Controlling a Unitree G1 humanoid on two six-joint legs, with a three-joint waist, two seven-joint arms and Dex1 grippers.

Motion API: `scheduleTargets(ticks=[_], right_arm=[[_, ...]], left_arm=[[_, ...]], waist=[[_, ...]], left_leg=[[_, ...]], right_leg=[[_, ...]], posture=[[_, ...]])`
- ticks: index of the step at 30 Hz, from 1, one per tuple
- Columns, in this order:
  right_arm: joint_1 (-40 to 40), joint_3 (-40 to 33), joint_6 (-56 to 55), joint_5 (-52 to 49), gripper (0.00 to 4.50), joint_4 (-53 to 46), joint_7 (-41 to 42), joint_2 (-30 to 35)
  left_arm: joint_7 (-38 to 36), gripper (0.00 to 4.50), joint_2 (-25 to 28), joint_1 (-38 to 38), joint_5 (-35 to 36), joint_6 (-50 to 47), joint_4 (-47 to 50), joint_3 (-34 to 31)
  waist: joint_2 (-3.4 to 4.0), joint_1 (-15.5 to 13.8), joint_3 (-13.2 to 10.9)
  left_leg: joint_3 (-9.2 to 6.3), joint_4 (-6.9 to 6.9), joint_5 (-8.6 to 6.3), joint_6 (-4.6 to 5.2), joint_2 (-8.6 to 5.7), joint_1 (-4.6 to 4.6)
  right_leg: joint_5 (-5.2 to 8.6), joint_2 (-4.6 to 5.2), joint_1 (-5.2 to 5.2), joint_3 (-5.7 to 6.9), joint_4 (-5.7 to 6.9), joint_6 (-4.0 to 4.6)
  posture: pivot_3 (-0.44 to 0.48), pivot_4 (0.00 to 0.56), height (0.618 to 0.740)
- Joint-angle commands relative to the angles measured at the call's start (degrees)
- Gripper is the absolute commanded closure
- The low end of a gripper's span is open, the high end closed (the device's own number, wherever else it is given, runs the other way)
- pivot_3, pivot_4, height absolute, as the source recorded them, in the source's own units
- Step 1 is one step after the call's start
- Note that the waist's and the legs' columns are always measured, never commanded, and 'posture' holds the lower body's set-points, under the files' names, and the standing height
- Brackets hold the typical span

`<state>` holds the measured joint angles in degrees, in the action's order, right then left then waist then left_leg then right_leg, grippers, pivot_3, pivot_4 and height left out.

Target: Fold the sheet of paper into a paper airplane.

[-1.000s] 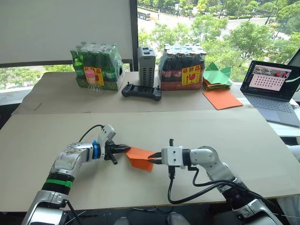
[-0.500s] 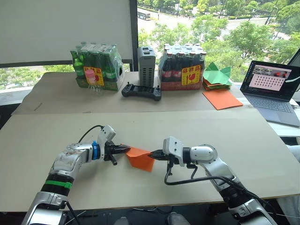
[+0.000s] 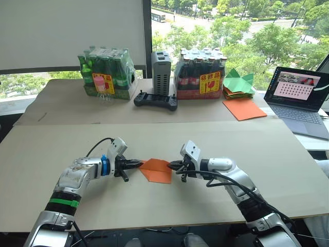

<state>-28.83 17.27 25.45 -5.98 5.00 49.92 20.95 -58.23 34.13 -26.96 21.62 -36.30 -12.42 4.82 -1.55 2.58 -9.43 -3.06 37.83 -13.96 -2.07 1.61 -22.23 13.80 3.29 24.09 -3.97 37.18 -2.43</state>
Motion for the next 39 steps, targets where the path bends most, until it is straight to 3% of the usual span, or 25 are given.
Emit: scheduleTargets(ticks=[1, 8, 14, 22, 31, 39], right_arm=[[-0.7, -0.5, 0.9, 1.5, 4.46, 1.5, -2.5, -0.1], [-1.6, 1.0, 0.8, 3.2, 4.46, 3.5, -3.7, -0.6], [-1.3, 2.1, 0.2, 4.0, 4.46, 3.5, -3.4, -0.5], [-0.8, 2.5, 0.3, 4.1, 4.46, 2.8, -2.8, -0.2], [-0.7, 2.6, -0.7, 4.8, 4.46, 2.5, -3.5, -0.2], [0.0, 2.6, -0.2, 4.9, 4.46, 1.5, -3.9, 0.0]], left_arm=[[0.2, 4.50, 0.6, 1.2, -1.3, -1.0, -0.1, 0.8], [0.7, 4.50, 0.5, 1.2, -1.2, -0.9, 0.1, 0.3], [3.6, 4.50, -0.6, -1.7, 1.4, -3.1, -0.5, -4.4], [7.3, 4.50, -2.6, -4.4, 6.5, -9.0, 6.4, -9.0], [5.1, 4.50, -1.8, -0.4, 6.6, -8.9, 13.6, -4.3], [3.7, 4.50, -0.9, 0.5, 0.9, -1.9, 8.7, 0.3]], waist=[[0.00, 0.0, 0.0], [0.01, 0.0, 0.0], [0.01, 0.1, 0.0], [0.00, 0.2, 0.0], [0.00, 0.3, 0.0], [0.00, 0.1, 0.0]], left_leg=[[0.00, 0.00, 0.00, 0.00, 0.00, 0.01], [0.00, 0.01, 0.00, 0.00, 0.00, 0.16], [-0.01, 0.01, 0.00, 0.00, 0.01, 0.25], [-0.02, 0.01, 0.00, 0.00, 0.01, 0.21], [-0.02, 0.01, 0.00, 0.00, 0.02, 0.21], [0.00, 0.01, 0.00, 0.00, 0.02, 0.19]], right_leg=[[0.00, 0.00, -0.02, 0.00, -0.01, 0.00], [0.00, 0.00, -0.14, 0.00, 0.04, 0.00], [0.00, -0.02, -0.22, 0.00, 0.06, 0.00], [-0.01, -0.02, -0.20, 0.01, 0.06, 0.01], [-0.01, -0.02, -0.19, 0.00, 0.05, 0.01], [-0.01, -0.02, -0.18, 0.00, 0.03, 0.01]], posture=[[0.000, 0.150, 0.740], [0.000, 0.150, 0.740], [0.000, 0.150, 0.740], [0.000, 0.150, 0.740], [0.000, 0.150, 0.740], [0.000, 0.150, 0.740]])
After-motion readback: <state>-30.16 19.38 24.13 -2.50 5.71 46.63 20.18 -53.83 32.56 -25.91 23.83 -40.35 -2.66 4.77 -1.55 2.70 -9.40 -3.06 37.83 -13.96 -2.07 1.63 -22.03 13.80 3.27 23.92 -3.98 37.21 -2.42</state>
